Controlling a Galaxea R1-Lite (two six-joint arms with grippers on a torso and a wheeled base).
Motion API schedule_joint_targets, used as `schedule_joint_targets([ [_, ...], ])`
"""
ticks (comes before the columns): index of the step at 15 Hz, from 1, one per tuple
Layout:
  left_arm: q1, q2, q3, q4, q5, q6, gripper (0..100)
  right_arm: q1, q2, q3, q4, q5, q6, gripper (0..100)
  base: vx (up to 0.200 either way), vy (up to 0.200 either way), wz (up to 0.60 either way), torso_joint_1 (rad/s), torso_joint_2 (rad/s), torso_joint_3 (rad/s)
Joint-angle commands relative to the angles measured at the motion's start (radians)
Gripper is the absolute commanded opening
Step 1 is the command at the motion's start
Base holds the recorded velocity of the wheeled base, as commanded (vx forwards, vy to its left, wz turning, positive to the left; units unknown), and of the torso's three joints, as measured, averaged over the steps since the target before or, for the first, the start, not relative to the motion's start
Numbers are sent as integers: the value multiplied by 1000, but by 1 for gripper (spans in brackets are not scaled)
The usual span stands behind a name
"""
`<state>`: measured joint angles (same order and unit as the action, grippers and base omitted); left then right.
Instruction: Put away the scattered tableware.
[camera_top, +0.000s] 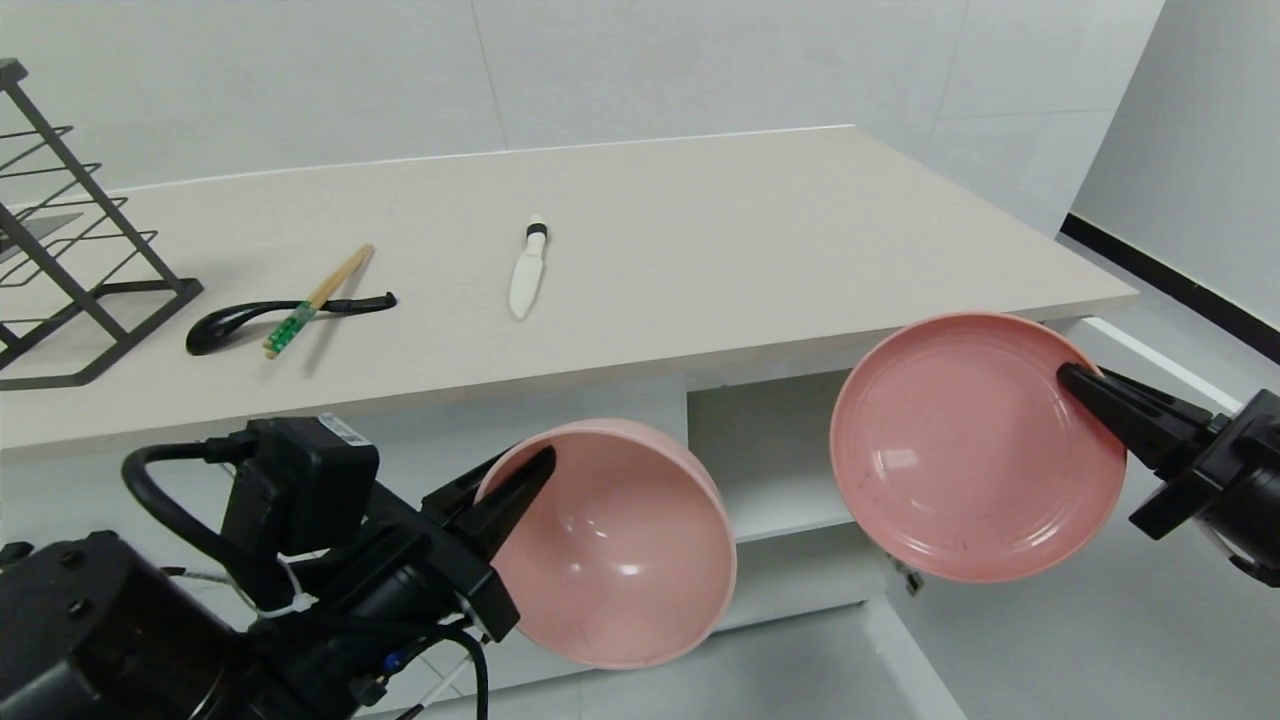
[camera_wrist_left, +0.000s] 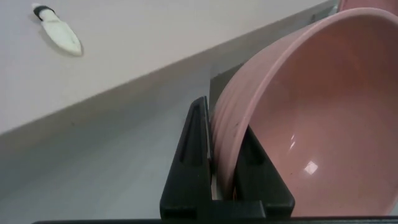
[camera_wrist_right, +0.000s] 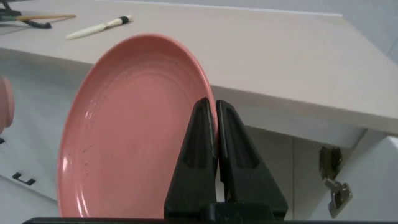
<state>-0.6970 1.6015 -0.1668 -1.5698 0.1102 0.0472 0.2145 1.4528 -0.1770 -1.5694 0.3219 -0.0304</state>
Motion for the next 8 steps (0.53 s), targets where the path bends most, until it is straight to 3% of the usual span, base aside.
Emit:
schedule_joint_targets([
  [1,-6,3,3,-1,0,0,0,0,3,1,-1,0,0,0,0,0,0,-105,188,66],
  [8,-7,11,12,-1,0,17,0,0,3,2,-1,0,0,0,0,0,0,-177,286,128],
])
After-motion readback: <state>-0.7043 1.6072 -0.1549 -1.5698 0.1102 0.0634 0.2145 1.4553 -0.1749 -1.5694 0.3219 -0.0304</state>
